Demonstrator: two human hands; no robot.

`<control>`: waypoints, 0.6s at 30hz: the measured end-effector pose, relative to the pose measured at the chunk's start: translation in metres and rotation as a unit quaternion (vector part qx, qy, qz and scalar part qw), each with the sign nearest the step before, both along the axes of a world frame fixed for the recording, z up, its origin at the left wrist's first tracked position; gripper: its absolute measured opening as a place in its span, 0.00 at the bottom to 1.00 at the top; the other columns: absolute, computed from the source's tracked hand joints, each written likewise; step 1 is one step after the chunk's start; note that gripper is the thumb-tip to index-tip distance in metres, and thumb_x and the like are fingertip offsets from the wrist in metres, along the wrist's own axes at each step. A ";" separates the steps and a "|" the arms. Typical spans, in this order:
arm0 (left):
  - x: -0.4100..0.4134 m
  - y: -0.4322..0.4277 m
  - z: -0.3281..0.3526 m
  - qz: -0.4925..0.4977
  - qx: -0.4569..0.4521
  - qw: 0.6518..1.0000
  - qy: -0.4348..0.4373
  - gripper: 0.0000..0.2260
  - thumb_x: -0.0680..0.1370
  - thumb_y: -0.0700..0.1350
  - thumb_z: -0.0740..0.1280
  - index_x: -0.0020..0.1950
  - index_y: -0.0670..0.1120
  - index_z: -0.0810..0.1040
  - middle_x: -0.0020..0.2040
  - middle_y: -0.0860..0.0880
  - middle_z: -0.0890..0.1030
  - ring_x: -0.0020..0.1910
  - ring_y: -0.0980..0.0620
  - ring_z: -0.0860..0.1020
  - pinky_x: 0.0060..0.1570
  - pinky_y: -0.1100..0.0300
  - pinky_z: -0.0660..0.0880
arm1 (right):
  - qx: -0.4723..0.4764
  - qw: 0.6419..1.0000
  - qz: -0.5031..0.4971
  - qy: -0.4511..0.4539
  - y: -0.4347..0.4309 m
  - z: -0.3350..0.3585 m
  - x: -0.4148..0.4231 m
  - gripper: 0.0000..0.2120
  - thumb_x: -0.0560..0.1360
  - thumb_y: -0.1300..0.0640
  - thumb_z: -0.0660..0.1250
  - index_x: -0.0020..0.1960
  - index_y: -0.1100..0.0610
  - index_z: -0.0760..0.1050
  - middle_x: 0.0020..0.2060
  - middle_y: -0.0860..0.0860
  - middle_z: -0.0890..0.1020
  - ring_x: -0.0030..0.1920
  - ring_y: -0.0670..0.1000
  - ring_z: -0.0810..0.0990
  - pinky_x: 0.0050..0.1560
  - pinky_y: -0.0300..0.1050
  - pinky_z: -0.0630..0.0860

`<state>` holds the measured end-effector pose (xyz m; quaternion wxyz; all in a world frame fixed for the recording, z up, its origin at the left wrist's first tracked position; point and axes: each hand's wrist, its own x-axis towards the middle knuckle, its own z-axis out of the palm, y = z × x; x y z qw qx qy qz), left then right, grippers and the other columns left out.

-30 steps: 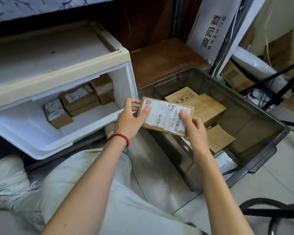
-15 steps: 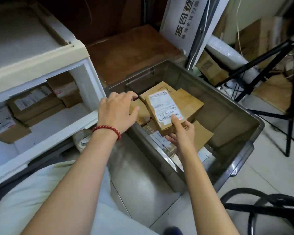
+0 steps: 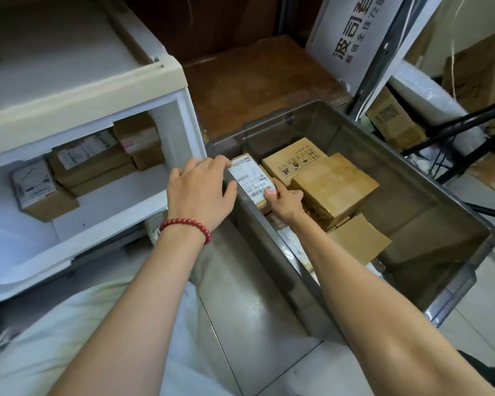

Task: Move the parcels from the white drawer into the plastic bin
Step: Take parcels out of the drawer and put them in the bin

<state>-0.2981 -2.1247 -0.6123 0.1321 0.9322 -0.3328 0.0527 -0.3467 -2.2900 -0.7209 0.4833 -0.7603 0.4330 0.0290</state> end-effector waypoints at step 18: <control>-0.003 0.103 -0.028 0.090 0.090 0.991 0.042 0.22 0.79 0.56 0.60 0.72 0.52 0.67 0.69 0.50 0.72 0.68 0.47 0.67 0.62 0.49 0.65 | -0.191 0.942 0.186 -0.205 0.063 0.076 -0.036 0.21 0.79 0.45 0.62 0.70 0.48 0.69 0.70 0.47 0.70 0.70 0.47 0.66 0.67 0.42 0.60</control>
